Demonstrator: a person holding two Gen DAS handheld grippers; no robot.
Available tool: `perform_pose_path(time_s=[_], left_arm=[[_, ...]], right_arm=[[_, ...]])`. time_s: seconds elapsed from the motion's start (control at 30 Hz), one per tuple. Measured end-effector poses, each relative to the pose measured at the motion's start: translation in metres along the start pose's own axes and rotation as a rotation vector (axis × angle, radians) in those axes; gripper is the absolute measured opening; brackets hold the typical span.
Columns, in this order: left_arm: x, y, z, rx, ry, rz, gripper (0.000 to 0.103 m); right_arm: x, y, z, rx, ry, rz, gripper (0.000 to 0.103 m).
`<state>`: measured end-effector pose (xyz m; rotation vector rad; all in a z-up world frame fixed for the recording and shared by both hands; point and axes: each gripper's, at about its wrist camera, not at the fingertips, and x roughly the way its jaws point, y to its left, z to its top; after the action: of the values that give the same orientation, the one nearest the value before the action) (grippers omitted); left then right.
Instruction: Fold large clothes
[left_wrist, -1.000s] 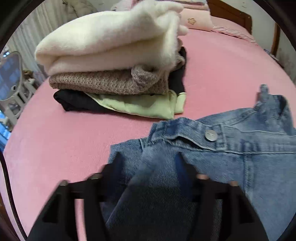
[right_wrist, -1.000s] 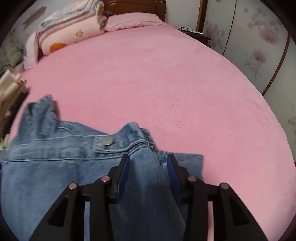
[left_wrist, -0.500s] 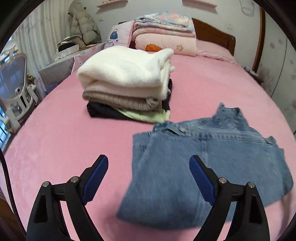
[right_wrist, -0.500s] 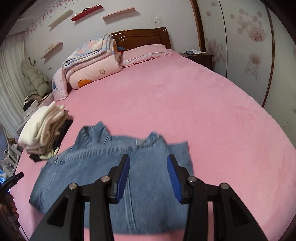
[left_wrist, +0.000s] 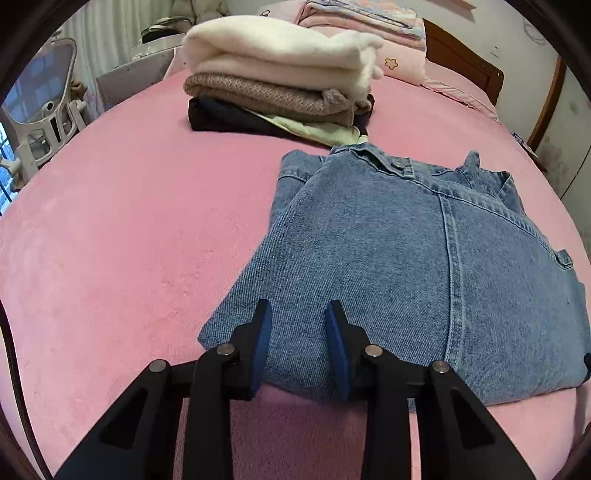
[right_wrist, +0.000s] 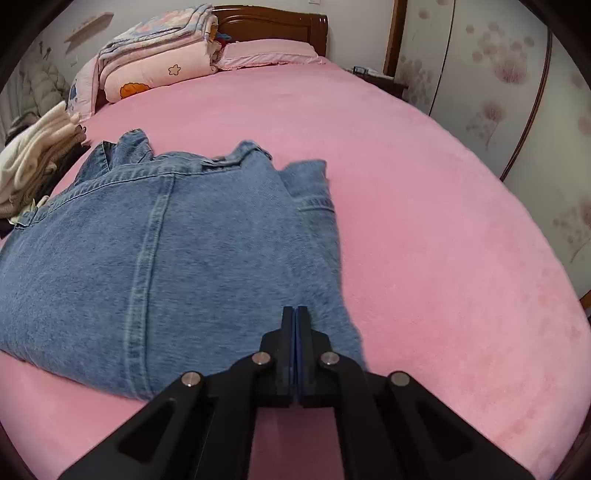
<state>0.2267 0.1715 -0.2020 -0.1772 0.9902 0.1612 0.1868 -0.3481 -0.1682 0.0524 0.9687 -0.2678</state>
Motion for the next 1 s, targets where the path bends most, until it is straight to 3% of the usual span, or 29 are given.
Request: perform_pose_path(time_s=[0.17, 0.3, 0.37, 0.43, 0.47, 0.77, 0.87, 1.0], left_arm=[[0.000, -0.004, 0.000, 0.026, 0.008, 0.022, 0.030], [-0.004, -0.005, 0.004, 0.031, 0.033, 0.008, 0.033], [-0.008, -0.008, 0.005, 0.046, 0.044, -0.004, 0.043], [-0.016, -0.011, 0.005, 0.056, 0.042, 0.012, 0.074], [-0.020, -0.012, 0.005, 0.058, 0.035, 0.018, 0.079], [-0.076, -0.025, 0.006, 0.095, 0.016, -0.053, 0.081], [-0.097, -0.027, 0.005, 0.076, 0.015, -0.072, 0.083], [-0.126, -0.029, 0.003, 0.045, -0.005, -0.099, 0.090]], right_arm=[[-0.001, 0.007, 0.000, 0.007, 0.016, -0.031, 0.000], [-0.010, 0.006, 0.005, 0.040, 0.031, 0.002, 0.002], [-0.017, 0.007, 0.006, 0.045, 0.035, 0.016, 0.002], [-0.024, 0.010, 0.006, 0.050, 0.038, 0.034, 0.002], [-0.030, 0.013, 0.006, 0.053, 0.039, 0.049, 0.002], [-0.087, 0.041, 0.004, 0.063, 0.014, 0.142, 0.003], [-0.100, 0.053, 0.000, 0.062, 0.043, 0.150, 0.003], [-0.118, 0.069, -0.005, 0.076, 0.074, 0.229, 0.003]])
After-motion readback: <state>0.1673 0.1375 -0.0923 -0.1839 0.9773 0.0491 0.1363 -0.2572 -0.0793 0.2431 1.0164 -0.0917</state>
